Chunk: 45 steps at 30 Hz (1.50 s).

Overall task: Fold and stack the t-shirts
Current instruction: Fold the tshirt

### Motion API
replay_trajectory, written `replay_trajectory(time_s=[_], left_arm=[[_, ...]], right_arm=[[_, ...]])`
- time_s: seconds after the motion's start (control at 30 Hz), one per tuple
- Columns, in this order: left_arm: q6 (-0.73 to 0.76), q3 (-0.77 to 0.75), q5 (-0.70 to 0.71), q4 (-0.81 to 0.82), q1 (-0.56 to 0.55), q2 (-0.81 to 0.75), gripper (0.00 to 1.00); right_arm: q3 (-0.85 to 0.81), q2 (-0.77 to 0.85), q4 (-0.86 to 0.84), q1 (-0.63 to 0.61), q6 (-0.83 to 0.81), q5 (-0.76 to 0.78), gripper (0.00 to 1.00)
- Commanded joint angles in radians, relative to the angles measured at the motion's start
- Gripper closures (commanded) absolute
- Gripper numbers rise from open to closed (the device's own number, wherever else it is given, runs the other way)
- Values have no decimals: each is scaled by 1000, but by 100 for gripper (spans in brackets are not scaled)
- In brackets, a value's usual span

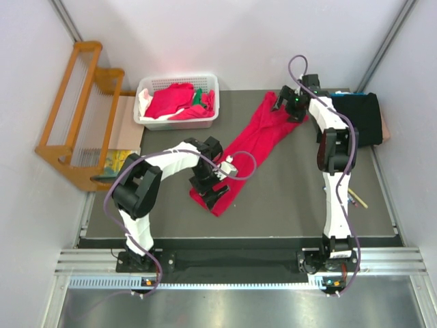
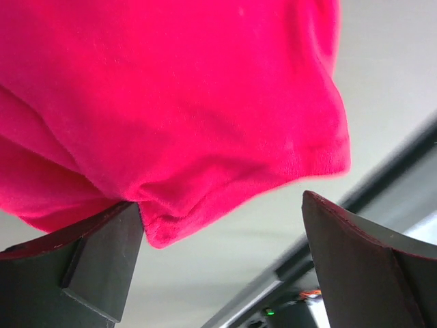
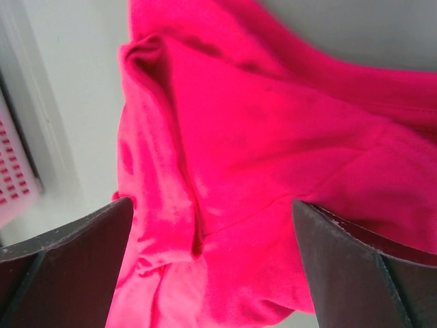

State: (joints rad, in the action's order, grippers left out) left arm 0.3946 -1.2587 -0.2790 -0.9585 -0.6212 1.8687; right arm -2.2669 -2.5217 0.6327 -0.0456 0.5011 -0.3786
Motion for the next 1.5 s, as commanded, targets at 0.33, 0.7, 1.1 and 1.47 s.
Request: replay_trajectory(time_s=[0.33, 0.7, 1.1, 1.47], left_arm=[[113, -303, -377, -299, 466, -198, 1], [-48, -128, -471, -80, 844, -456, 1], [-89, 35, -385, 14, 844, -560, 1], [-77, 70, -348, 38, 844, -569, 1]], right_arm=[[160, 480, 101, -416, -318, 319, 0], [765, 781, 113, -939, -294, 860, 0], [771, 638, 130, -1226, -184, 805, 0], [672, 492, 102, -1254, -202, 782, 0]])
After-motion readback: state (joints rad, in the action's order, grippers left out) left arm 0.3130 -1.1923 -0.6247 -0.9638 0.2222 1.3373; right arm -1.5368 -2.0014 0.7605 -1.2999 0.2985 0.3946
